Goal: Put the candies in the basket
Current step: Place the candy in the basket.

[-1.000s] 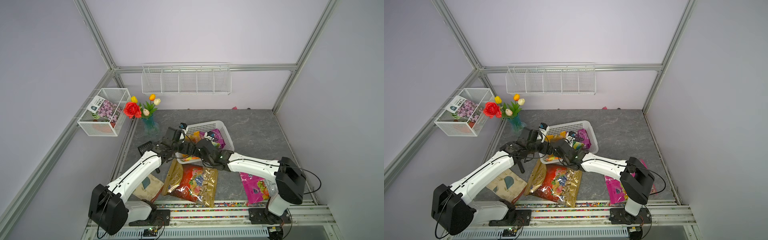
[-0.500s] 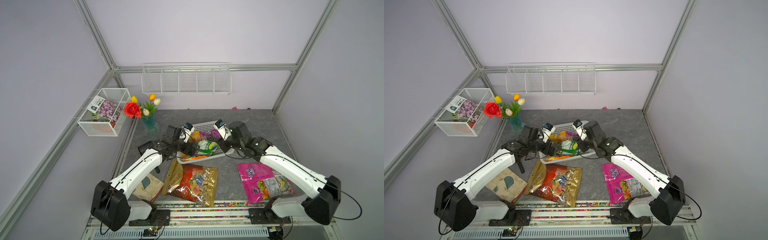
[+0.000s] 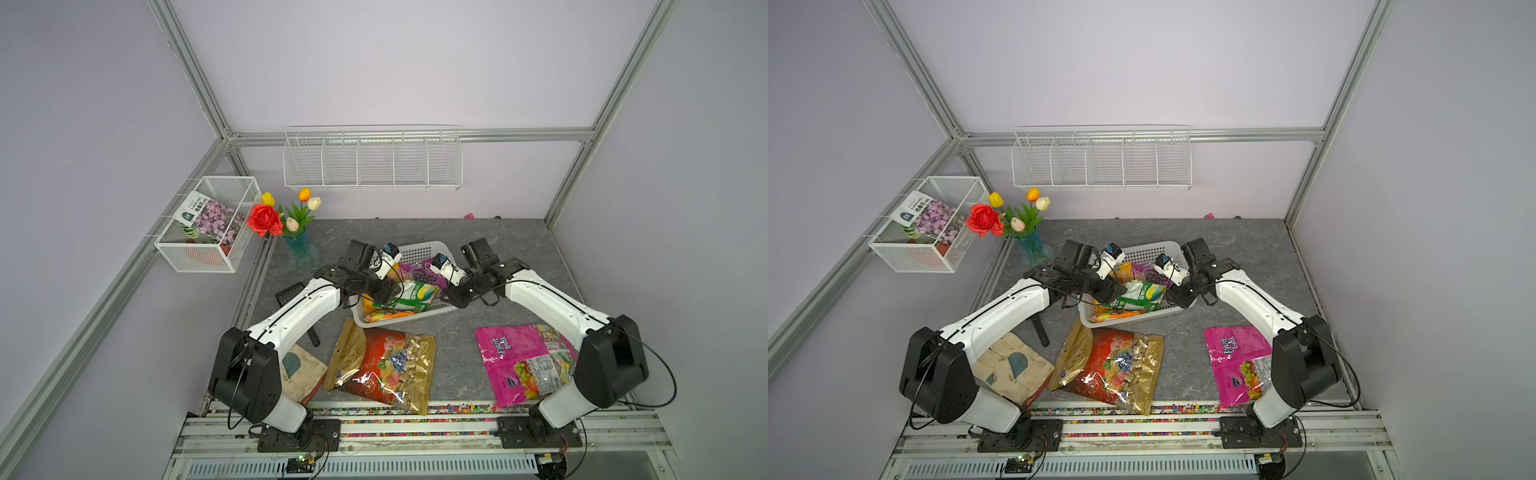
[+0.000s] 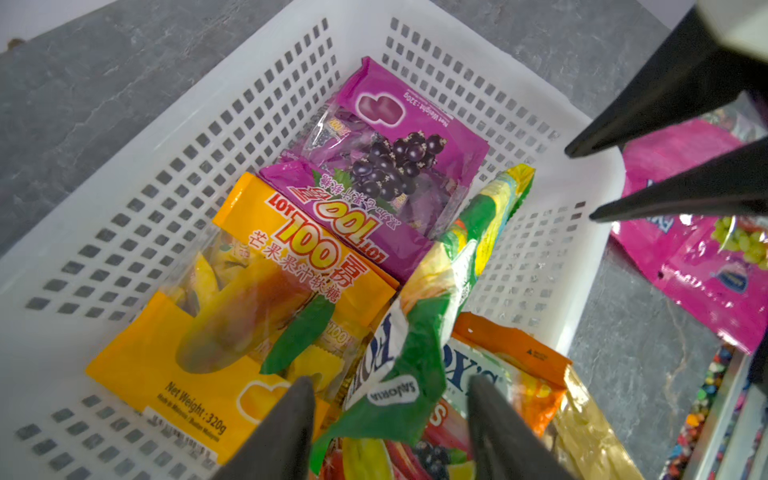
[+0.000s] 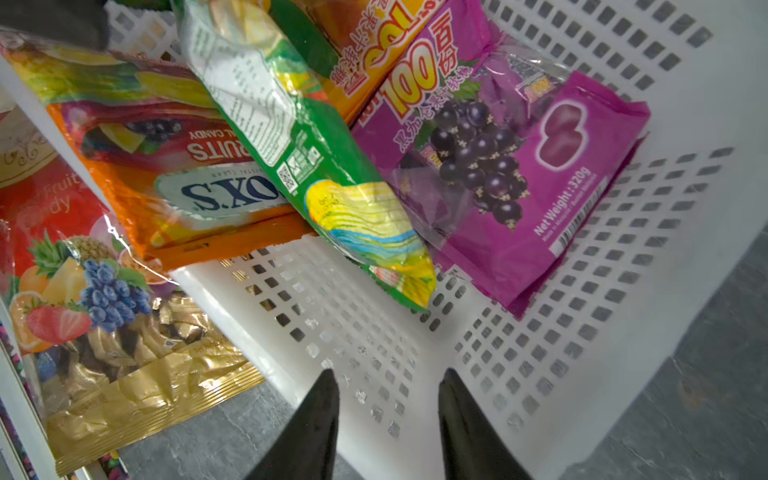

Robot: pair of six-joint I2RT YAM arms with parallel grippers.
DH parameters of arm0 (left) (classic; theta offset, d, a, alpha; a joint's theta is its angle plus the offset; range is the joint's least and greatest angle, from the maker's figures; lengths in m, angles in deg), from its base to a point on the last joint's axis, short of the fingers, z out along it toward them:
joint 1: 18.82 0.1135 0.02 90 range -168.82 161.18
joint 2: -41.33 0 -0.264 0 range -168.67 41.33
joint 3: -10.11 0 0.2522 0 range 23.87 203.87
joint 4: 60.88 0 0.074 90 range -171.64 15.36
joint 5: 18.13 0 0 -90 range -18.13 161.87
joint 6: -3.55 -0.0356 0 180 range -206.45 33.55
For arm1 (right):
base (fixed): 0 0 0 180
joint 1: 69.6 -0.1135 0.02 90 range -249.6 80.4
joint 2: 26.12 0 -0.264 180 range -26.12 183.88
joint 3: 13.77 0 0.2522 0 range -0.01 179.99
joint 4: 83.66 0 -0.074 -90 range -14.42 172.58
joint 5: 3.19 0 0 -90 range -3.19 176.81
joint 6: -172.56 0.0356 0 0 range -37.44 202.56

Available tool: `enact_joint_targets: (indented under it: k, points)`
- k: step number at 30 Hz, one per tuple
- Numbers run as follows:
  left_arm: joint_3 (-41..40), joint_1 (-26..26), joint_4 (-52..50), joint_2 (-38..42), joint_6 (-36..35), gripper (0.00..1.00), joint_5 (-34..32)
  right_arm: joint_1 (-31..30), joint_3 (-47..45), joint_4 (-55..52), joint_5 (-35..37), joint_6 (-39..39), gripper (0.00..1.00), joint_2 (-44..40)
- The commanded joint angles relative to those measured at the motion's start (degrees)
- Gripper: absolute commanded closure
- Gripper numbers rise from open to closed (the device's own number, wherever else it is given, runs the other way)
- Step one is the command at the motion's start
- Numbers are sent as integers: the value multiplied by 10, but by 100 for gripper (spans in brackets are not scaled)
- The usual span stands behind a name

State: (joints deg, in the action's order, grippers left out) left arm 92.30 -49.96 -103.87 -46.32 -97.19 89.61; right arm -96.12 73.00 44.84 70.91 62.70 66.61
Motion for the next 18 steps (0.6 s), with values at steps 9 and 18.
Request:
enact_joint_targets:
  k: [9,18]
  points:
    - [-24,-2,29,25,-67,83,38,8,72,-16,-44,-38,84,93]
    - [-39,-2,49,51,-97,91,73,10,46,-11,-51,-67,100,16]
